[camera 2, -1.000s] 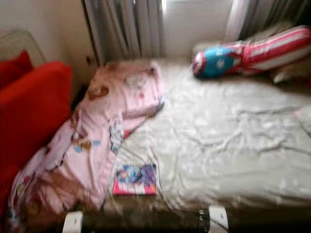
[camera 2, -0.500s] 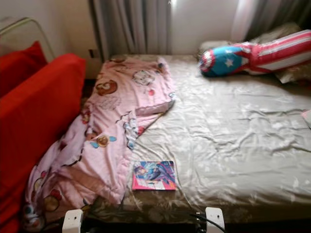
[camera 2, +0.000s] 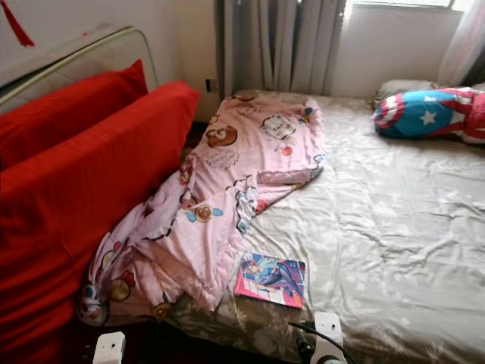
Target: Clean up the room
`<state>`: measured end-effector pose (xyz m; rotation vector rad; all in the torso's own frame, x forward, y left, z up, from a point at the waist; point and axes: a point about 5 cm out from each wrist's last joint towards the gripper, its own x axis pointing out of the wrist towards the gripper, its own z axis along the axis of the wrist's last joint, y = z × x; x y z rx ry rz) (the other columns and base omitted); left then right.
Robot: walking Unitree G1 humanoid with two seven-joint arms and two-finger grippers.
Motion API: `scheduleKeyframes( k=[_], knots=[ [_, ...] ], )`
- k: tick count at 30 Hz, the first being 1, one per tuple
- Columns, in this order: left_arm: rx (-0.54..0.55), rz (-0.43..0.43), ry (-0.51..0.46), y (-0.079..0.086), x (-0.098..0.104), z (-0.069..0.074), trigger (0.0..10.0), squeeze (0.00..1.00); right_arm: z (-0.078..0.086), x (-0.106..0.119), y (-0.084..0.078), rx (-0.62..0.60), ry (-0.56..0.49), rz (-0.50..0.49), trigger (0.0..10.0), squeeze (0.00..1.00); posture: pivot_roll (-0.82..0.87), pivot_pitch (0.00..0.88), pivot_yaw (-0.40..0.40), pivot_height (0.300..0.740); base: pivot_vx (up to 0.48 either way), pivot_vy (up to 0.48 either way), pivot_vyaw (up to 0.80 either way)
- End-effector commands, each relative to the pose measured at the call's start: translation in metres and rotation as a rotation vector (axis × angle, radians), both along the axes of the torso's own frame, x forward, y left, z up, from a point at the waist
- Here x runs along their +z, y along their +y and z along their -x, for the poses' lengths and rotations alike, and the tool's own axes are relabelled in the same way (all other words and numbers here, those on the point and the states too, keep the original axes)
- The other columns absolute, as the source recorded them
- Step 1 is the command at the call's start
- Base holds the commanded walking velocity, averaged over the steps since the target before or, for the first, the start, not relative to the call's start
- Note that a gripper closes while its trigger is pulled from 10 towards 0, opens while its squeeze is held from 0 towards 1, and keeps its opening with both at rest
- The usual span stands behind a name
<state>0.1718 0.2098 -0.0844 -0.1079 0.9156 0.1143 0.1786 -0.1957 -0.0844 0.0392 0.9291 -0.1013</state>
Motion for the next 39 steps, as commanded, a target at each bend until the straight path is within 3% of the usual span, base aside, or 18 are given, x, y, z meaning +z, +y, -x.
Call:
scheduleKeyframes(
  k=[1, 6, 13, 16, 35, 39],
  knots=[
    [-0.001, -0.001, 0.014, 0.0, -0.002, 0.004, 10.0, 0.0, 0.006, -0.002, -0.003, -0.026, 0.015, -0.006, 10.0, 0.0, -0.06, 0.0, 0.005, 0.74, 0.0, 0.0, 0.0],
    [-0.018, -0.002, 0.027, 0.0, -0.004, 0.009, 10.0, 0.0, 0.023, -0.009, -0.007, -0.056, 0.044, -0.004, 10.0, 0.0, -0.07, 0.0, 0.012, 0.74, 0.0, 0.0, 0.0],
    [-0.025, 0.002, 0.025, 0.0, -0.005, 0.011, 10.0, 0.0, 0.03, -0.011, -0.005, -0.03, 0.049, 0.002, 10.0, 0.0, -0.06, 0.0, 0.01, 0.74, 0.036, 0.0, 0.0],
    [-0.024, 0.002, 0.025, 0.001, -0.005, 0.012, 10.0, 0.0, 0.02, -0.007, -0.004, -0.018, 0.03, 0.001, 10.0, 0.0, -0.06, 0.0, 0.01, 0.74, 0.254, 0.0, 0.53],
    [-0.019, -0.005, 0.021, 0.004, -0.003, 0.01, 10.0, 0.0, 0.013, -0.006, -0.002, -0.03, 0.022, -0.009, 10.0, 0.0, -0.06, 0.0, 0.02, 0.74, 0.268, 0.0, 0.04],
    [-0.017, -0.005, 0.022, 0.004, -0.003, 0.01, 10.0, 0.0, 0.011, -0.005, -0.001, -0.02, 0.016, -0.011, 10.0, 0.0, -0.06, 0.0, 0.018, 0.74, 0.148, 0.0, 0.67]
  ],
)
